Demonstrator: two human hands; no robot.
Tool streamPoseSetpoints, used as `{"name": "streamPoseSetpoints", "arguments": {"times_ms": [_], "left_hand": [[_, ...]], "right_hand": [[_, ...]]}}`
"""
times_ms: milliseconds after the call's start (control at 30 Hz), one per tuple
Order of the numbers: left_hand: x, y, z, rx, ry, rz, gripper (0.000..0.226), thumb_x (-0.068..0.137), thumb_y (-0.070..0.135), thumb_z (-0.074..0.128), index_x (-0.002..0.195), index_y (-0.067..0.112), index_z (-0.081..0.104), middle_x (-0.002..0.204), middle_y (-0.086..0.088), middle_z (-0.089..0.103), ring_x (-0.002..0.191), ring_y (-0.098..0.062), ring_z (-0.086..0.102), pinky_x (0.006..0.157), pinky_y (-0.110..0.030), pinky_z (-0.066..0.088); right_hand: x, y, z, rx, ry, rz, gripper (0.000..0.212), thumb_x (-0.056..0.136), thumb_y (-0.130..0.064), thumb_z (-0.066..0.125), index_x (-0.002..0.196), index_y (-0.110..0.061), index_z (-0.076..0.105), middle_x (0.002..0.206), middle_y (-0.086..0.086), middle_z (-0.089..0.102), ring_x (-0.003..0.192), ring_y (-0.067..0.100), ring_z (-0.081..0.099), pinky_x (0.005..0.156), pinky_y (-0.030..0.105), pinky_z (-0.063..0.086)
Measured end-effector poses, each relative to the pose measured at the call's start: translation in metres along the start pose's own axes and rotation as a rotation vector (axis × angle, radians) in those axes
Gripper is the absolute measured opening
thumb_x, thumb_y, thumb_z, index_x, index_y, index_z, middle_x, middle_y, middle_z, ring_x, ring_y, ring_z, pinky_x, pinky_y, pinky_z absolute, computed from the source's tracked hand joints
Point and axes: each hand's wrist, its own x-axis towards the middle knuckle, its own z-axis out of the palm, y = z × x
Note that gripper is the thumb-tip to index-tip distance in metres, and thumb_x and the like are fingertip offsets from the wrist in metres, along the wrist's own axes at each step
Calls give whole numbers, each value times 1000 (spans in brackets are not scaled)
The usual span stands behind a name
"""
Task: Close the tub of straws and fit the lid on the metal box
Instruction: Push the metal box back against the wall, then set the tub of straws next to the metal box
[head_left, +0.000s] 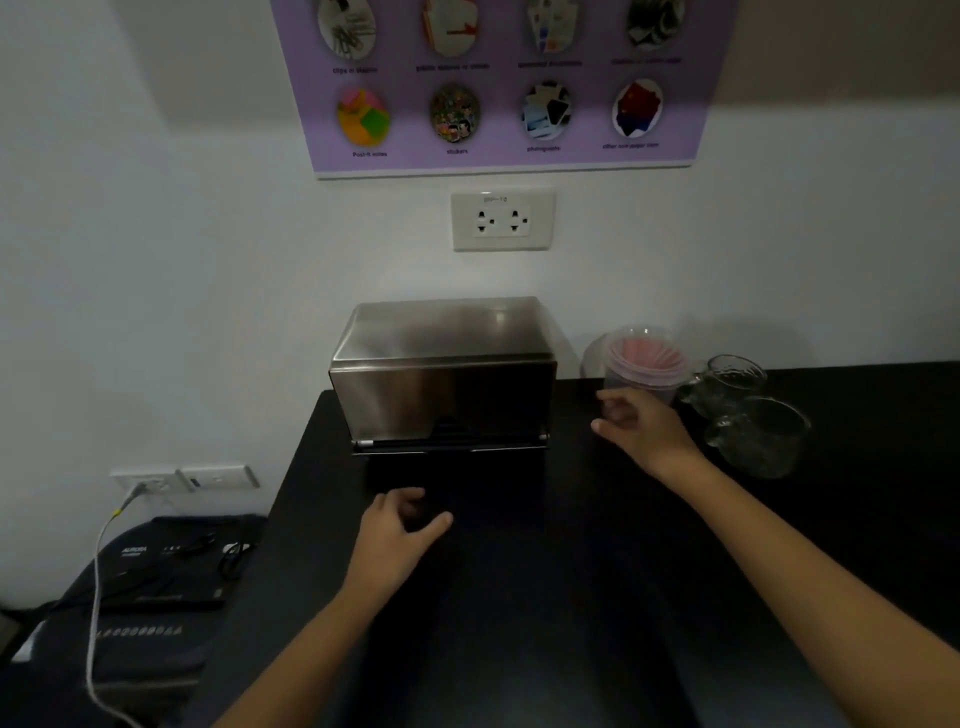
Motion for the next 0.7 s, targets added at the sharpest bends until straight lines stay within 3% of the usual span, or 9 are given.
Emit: {"name": "streamPoseSetpoints", "arguments": {"times_ms": [133, 333, 433, 600, 700], "left_hand": [[-13, 25, 37, 260, -46, 145, 56, 76, 46, 67, 123, 19, 54, 122, -3, 54, 117, -21, 46, 101, -34, 37], [-21, 41, 74, 317, -93, 113, 81, 74, 58, 62, 139, 17, 36, 149, -1, 31, 139, -21, 21, 116, -37, 19], [-23, 39, 83, 366, -58, 109, 89, 73, 62, 59, 142, 15, 29, 154, -1, 23, 144, -20, 11, 118, -37, 6], [-23, 37, 84, 450, -88, 134, 91, 77, 64, 53, 144, 11, 23, 156, -3, 17, 145, -21, 5, 119, -38, 2], [-24, 37, 84, 475, -97, 139, 91, 78, 64, 51, 145, 11, 20, 157, -3, 16, 145, -21, 3, 119, -38, 2]], "right_hand": [[-4, 10, -34, -23, 66, -6, 33, 79, -9, 66, 112, -7, 59, 111, 15, 62, 93, 20, 56, 80, 24, 40], [7, 34, -74, -77, 105, -57, 38, 83, -17, 63, 118, -9, 53, 117, 13, 54, 101, 24, 54, 87, 33, 45], [18, 43, -86, -82, 134, -109, 42, 83, -22, 62, 122, -11, 50, 123, 14, 49, 105, 23, 52, 87, 29, 41], [36, 54, -92, -17, 105, -152, 49, 81, -25, 65, 124, -10, 49, 122, 8, 44, 115, 23, 45, 91, 31, 39], [48, 59, -87, -46, 48, -125, 61, 78, -29, 69, 129, -9, 43, 132, 13, 41, 121, 24, 42, 95, 29, 34]]}}
